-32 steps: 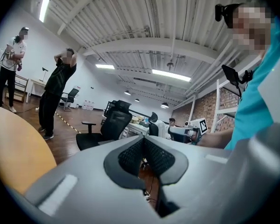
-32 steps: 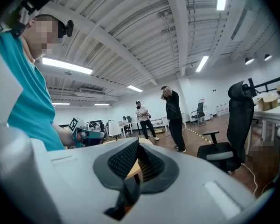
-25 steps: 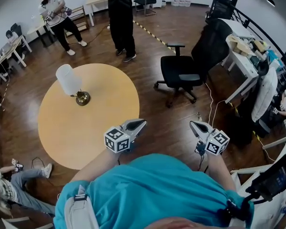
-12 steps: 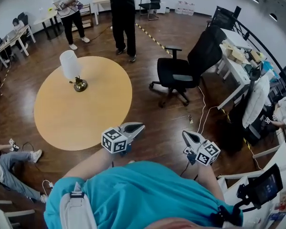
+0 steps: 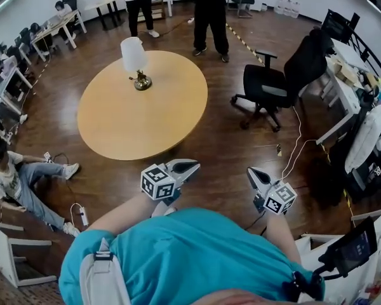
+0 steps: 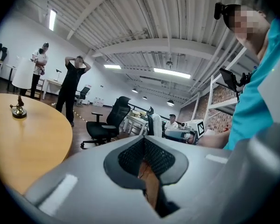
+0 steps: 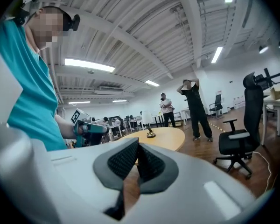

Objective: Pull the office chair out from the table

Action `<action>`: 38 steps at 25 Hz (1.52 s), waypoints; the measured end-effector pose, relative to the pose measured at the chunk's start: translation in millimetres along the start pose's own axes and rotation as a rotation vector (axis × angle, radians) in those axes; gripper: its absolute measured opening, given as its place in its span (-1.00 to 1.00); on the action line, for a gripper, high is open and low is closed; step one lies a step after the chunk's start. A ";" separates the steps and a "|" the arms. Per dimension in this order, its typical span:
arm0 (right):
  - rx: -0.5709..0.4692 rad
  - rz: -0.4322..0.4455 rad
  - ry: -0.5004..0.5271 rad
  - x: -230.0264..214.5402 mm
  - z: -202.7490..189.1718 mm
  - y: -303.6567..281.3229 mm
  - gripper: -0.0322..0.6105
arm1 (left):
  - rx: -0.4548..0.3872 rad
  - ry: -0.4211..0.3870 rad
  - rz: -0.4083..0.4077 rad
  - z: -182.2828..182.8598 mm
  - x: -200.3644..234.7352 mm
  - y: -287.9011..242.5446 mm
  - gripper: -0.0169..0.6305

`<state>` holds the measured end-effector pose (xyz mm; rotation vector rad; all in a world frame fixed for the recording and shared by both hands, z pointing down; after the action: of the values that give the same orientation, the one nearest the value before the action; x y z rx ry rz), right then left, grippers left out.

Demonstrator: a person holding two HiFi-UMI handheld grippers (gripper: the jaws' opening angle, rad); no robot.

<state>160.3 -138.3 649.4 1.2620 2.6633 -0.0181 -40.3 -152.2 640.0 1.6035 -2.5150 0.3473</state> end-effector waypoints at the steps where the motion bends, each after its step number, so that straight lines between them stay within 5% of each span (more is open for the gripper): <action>1: 0.001 0.008 0.012 11.9 6.7 -2.4 -0.91 | -0.011 -0.003 0.009 4.0 -6.2 13.1 -0.86; 11: -0.005 0.041 0.047 158.5 39.1 -68.6 -0.91 | -0.090 -0.026 0.053 26.2 -34.4 197.0 -0.86; 17: -0.024 0.024 0.026 276.2 9.5 -131.4 -0.90 | -0.105 -0.050 0.050 3.7 -26.2 344.5 -0.86; 23: 0.031 0.048 0.062 361.6 4.9 -157.3 -0.90 | -0.139 -0.018 0.076 -2.7 -27.6 431.3 -0.86; 30: 0.000 0.038 0.051 408.0 1.6 -104.2 -0.91 | -0.148 0.010 0.080 -21.6 -90.0 453.8 -0.86; 38: 0.013 0.056 0.027 403.7 -39.6 7.0 -0.91 | -0.120 0.071 0.084 -72.6 -185.4 402.1 -0.86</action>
<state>-90.5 178.9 616.2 1.3499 2.6534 -0.0106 -326.8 192.5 617.9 1.4198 -2.5038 0.2528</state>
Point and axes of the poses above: the fingertips, and each gripper's own axes: y backward along the fingers, x to its left, z out of its top, the point moved 2 cm from there along y, backward along the fingers
